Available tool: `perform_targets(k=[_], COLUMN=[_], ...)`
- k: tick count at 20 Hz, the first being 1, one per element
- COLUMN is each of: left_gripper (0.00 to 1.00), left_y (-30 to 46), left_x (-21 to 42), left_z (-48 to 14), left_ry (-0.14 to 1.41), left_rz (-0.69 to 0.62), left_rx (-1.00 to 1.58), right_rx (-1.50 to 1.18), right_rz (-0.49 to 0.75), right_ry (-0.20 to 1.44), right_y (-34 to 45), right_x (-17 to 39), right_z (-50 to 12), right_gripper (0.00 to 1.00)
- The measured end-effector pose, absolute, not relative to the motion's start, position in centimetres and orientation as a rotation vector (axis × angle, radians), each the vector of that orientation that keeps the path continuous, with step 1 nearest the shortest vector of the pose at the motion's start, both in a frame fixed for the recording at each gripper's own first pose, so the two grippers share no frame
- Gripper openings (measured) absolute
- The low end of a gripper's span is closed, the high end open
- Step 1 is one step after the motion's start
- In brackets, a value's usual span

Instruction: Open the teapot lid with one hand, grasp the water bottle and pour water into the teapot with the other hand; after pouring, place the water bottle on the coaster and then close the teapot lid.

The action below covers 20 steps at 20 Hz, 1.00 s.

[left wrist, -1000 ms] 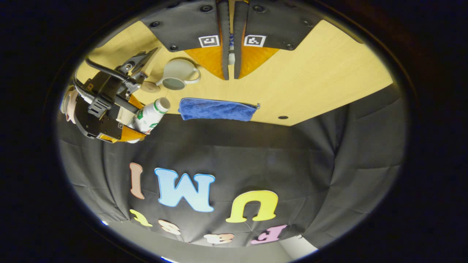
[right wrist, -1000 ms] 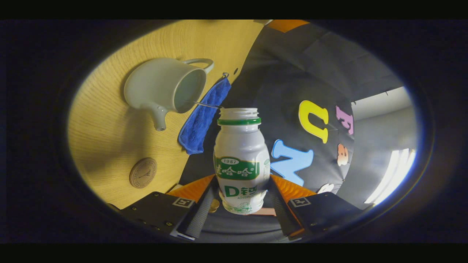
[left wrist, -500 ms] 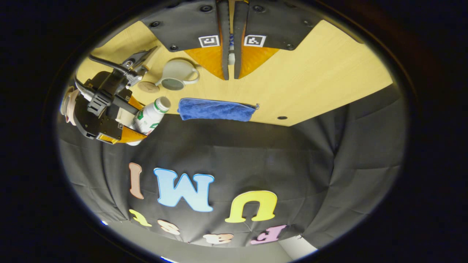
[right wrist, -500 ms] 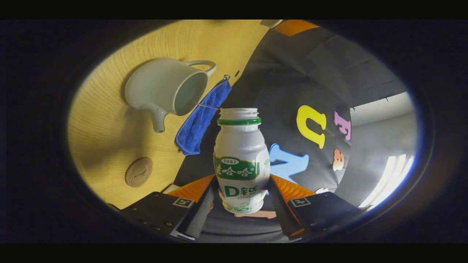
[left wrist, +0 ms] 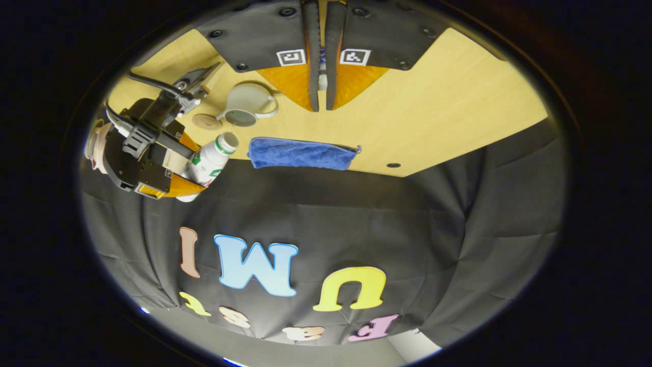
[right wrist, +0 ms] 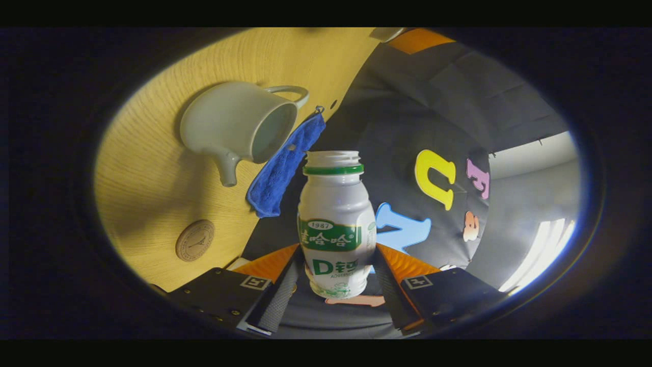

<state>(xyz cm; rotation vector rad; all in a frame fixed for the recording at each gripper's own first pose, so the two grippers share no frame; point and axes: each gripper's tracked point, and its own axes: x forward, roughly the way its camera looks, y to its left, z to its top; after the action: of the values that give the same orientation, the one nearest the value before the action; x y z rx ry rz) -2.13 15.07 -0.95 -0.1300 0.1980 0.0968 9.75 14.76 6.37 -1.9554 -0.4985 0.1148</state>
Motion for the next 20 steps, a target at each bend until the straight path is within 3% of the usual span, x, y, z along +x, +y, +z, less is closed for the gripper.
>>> perform_targets(k=[2,4,6,9,10,12,20], left_gripper=[0.11,0.14,0.11,0.14,0.11,0.14,0.11], left_y=[15.1,15.1,15.1,15.1,15.1,15.0,14.3], left_x=[-2.3,-2.4,-2.4,-2.5,-2.5,-2.5,-2.0], left_z=[-0.9,-1.1,-1.0,-1.1,-1.1,-1.0,0.0], left_ry=[0.197,0.198,0.197,0.195,0.194,0.192,0.176], left_rz=[0.099,0.101,0.101,0.100,0.100,0.099,0.087], left_rx=[-0.132,-0.130,-0.129,-0.131,-0.129,-0.127,-0.115], right_rx=[-1.901,-1.838,-1.768,-1.666,-1.632,-1.560,-1.192], right_rz=[0.126,0.129,0.130,0.137,0.144,0.153,0.151], right_ry=[-0.453,-0.410,-0.372,-0.323,-0.305,-0.263,-0.111], right_y=[14.4,14.1,13.6,13.0,12.5,12.3,10.2], right_x=[10.3,10.4,10.4,10.1,9.5,9.5,9.4], right_z=[6.0,5.7,5.2,4.3,3.3,2.8,2.7], right_gripper=[0.80,0.79,0.80,0.80,0.80,0.80,0.80])
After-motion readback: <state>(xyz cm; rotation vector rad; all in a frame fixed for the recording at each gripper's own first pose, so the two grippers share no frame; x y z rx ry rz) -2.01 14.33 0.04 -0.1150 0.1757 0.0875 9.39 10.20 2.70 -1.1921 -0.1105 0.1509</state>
